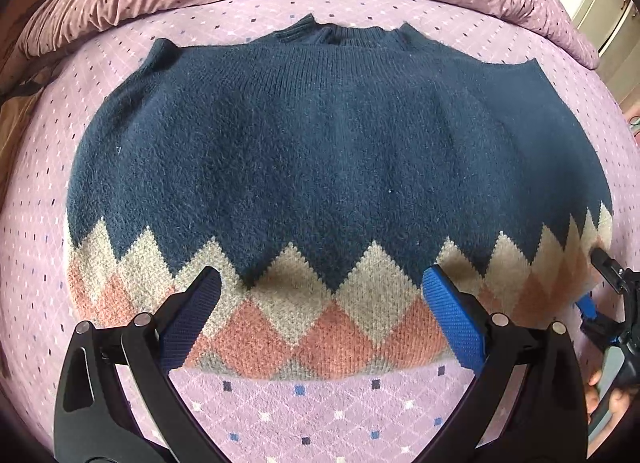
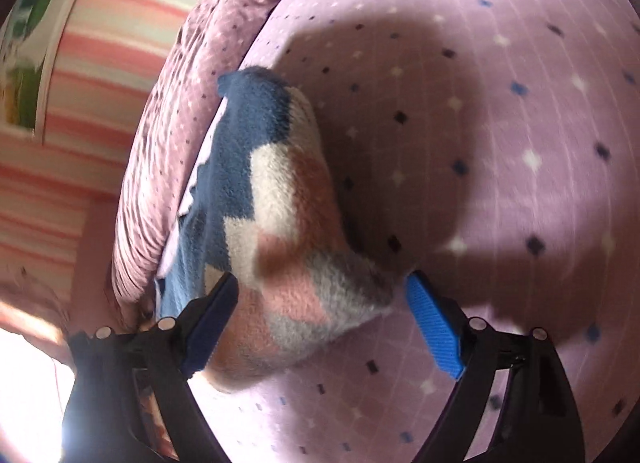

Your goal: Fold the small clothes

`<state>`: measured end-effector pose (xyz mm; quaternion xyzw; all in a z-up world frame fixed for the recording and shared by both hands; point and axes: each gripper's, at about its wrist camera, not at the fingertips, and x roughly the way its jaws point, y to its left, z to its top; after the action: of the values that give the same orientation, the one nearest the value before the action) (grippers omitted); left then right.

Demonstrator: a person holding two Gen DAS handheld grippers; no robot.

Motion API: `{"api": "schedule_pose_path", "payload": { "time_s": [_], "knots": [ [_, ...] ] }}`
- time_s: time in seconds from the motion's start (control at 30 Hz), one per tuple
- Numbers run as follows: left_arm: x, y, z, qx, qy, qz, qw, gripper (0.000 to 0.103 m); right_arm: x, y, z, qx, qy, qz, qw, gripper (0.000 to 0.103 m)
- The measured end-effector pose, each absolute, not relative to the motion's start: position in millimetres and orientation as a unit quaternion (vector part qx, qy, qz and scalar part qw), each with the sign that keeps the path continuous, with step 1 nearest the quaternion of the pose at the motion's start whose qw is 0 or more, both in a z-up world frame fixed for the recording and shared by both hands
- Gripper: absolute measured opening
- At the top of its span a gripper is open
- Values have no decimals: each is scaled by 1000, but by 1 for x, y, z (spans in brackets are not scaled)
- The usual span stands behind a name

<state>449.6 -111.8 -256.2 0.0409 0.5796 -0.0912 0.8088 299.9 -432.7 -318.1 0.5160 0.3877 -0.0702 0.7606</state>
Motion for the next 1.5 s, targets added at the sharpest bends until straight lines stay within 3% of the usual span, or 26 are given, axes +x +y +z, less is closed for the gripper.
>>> {"api": "schedule_pose_path", "payload": {
  "time_s": [0.03,0.07,0.1,0.33,0.4,0.43,0.47,0.57,0.93,1.33,1.5],
  "knots": [
    [449,-111,-256,42,580,-92,808,100,302,-431,-319,523,387,-68,756,84],
    [450,-110,-256,44,580,-91,809,100,306,-428,-320,524,388,-66,755,74],
    [450,-110,-256,45,580,-91,809,100,311,-424,-321,523,394,-58,754,72],
    [451,-105,-254,38,578,-91,810,100,330,-422,-327,547,381,-84,741,72],
    [451,-104,-256,42,579,-90,809,100,334,-422,-327,540,383,-88,745,61],
    [450,-103,-257,45,579,-88,809,100,335,-422,-327,527,388,-90,751,49],
    [450,-102,-257,47,579,-87,809,100,337,-421,-326,517,391,-89,756,43],
    [448,-98,-259,52,581,-79,808,100,340,-411,-312,474,401,-96,778,36],
    [451,-95,-290,42,591,-73,803,100,374,-344,-250,220,435,-159,858,32],
    [453,-108,-298,57,583,-57,808,100,400,-262,-190,60,395,-146,905,30],
    [449,-99,-290,41,584,-82,807,100,400,-246,-182,49,393,-145,907,30]
  ]
}}
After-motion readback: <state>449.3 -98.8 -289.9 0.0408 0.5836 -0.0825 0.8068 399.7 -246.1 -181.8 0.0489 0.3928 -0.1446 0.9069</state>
